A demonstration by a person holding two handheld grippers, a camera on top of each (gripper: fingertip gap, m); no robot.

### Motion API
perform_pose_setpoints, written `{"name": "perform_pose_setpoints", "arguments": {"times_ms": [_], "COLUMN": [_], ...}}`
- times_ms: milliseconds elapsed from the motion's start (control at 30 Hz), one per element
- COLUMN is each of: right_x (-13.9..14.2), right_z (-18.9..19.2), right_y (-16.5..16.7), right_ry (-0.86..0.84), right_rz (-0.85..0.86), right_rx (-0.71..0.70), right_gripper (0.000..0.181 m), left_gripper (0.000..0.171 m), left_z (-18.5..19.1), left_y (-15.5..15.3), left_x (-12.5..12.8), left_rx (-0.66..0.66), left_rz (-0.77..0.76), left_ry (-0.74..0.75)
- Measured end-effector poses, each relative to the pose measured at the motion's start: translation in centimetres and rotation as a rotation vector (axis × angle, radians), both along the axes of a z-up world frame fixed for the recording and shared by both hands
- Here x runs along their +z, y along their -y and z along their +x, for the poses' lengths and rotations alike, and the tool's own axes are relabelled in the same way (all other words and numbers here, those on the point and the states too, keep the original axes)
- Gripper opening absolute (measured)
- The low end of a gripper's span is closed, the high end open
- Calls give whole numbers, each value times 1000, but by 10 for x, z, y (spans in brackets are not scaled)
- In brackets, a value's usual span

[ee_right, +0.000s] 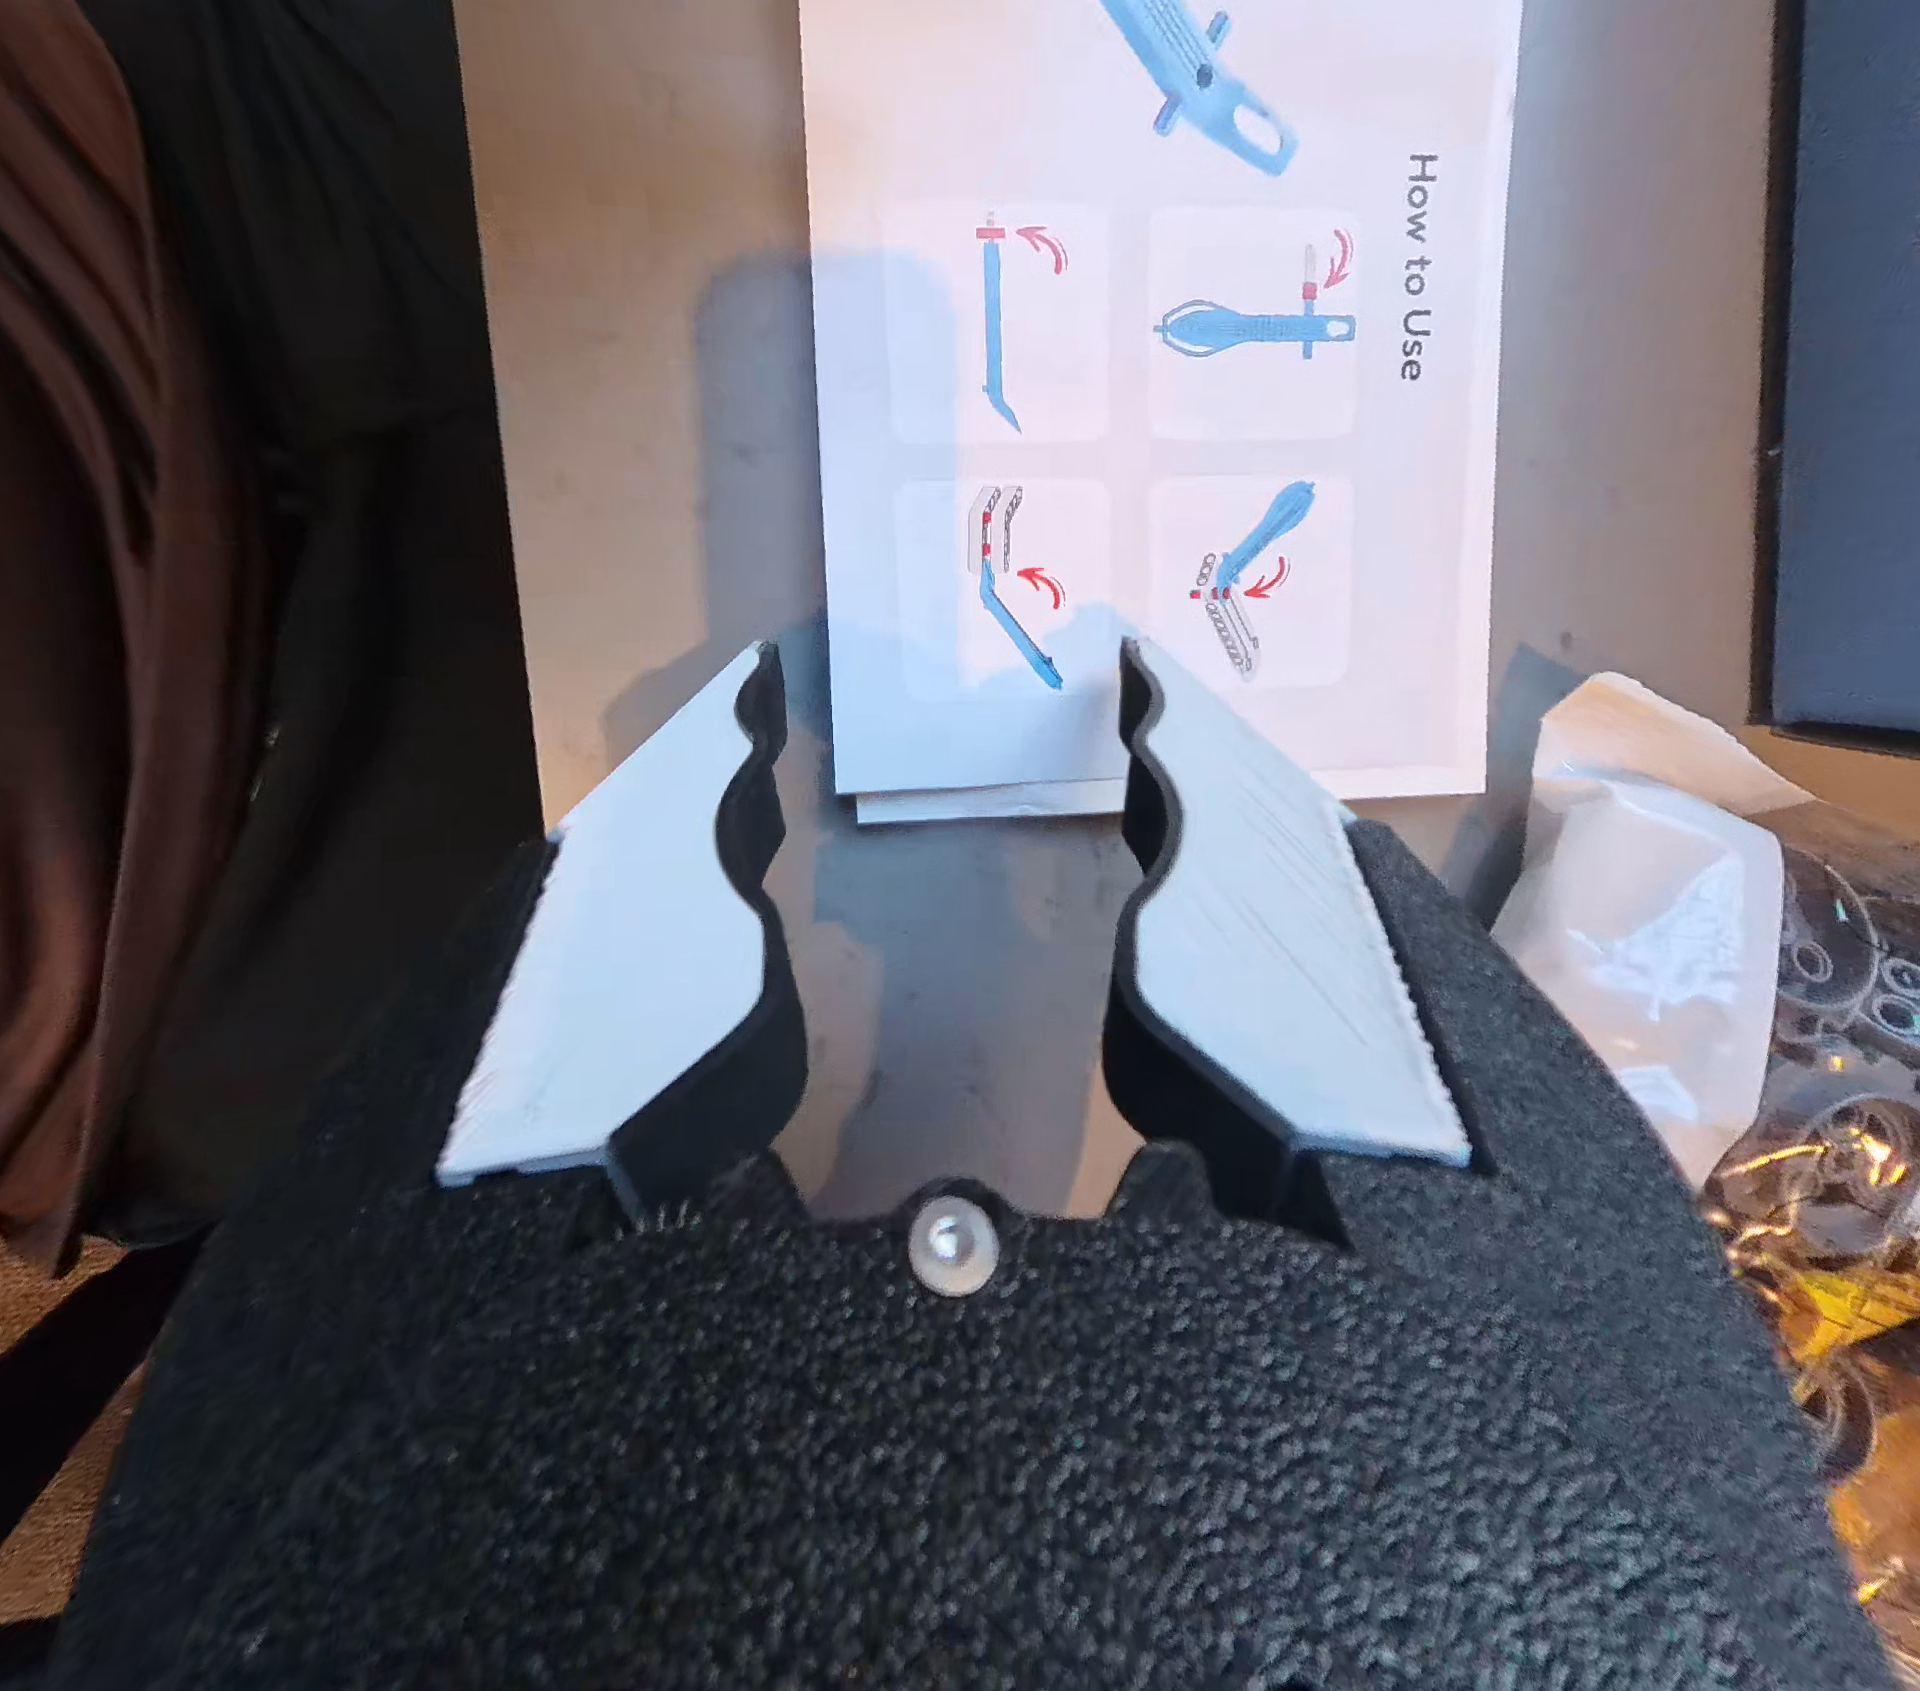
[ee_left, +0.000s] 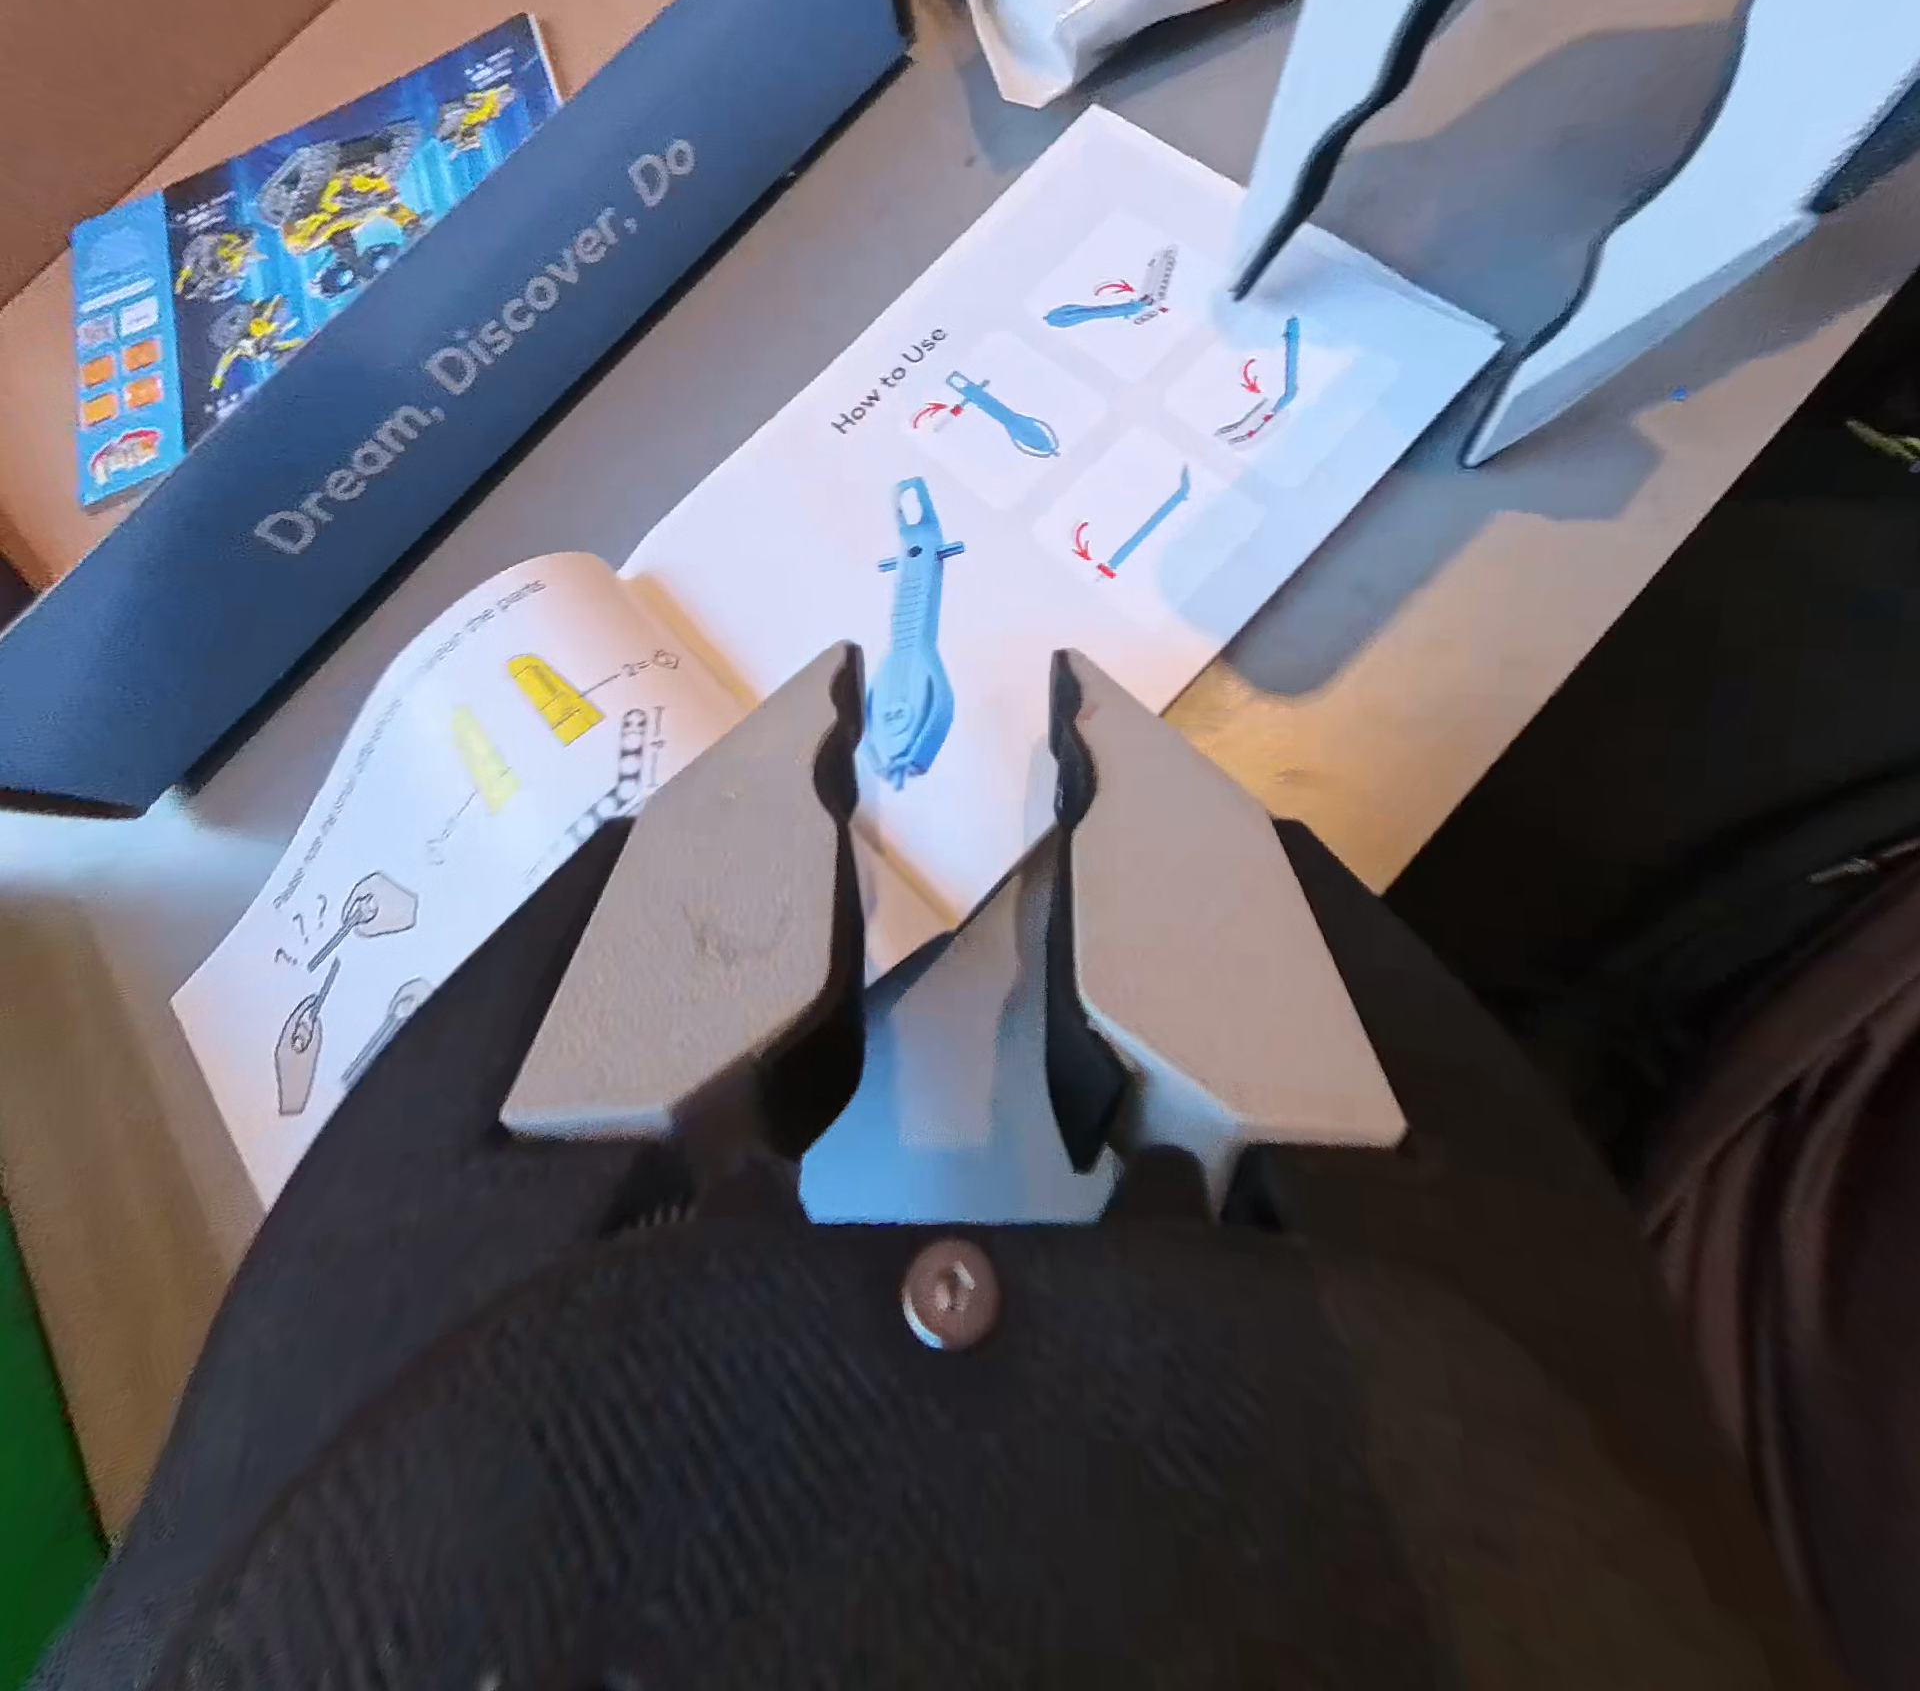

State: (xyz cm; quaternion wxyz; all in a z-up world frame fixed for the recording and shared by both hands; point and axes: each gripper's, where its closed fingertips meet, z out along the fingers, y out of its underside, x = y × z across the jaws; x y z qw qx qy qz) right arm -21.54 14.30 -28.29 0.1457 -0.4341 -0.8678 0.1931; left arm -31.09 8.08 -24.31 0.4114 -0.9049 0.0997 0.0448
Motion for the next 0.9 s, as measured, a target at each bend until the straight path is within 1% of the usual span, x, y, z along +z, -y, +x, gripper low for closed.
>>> {"name": "perform_pose_setpoints", "arguments": {"times_ms": [133,233,467,533,633,667,733,900], "right_x": [1,2,14,16,20,22,28,40], "right_z": [0,0,0,1,2,1,-1,-5], "right_y": [-5,-9,-6,-4,1,1,-1,-2], "right_ry": [-6,-6,-26,-26,-29,-34,-54,-91], "right_rz": [-15,-29,-88,-97,-112,-118,-124,-180], "right_rx": [-25,-41,-32,-16,4,4,-9,-40], "right_gripper": [56,54,43,34,12,2,1,1], "left_gripper": [33,32,32,32,33,33,34,35], "left_z": [-11,-17,-15,-10,5,10,22,41], "left_y": [3,5,8,8,5,3,-1,-11], "left_x": [5,4,0,-2,-3,-5,-8,-23], "left_rx": [30,44,39,25,-21,-39,-76,-142], "left_rz": [13,8,-6,-13,-12,-11,-15,-43], "left_ry": [37,27,8,9,34,39,32,-61]}}
